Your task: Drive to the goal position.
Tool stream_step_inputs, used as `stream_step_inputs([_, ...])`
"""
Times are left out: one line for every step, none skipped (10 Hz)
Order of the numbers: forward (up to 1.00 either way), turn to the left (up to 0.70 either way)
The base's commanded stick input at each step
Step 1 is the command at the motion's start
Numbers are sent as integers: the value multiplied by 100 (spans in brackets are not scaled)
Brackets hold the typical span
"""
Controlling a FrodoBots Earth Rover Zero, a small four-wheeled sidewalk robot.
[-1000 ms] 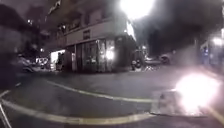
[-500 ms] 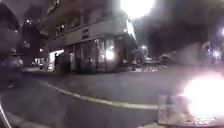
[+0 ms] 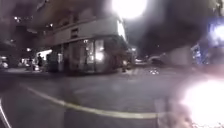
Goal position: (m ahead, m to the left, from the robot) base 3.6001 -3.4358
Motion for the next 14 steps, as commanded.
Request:
stream_step_inputs([45, 0])
stream_step_inputs([45, 0])
stream_step_inputs([45, 0])
stream_step_inputs([45, 0])
stream_step_inputs([45, -2])
stream_step_inputs([45, -15])
stream_step_inputs([45, -26])
stream_step_inputs([45, -21])
stream_step_inputs([45, -4])
stream_step_inputs([45, 0])
stream_step_inputs([45, -1])
stream_step_inputs([45, -24])
stream_step_inputs([45, -18])
stream_step_inputs([45, -1])
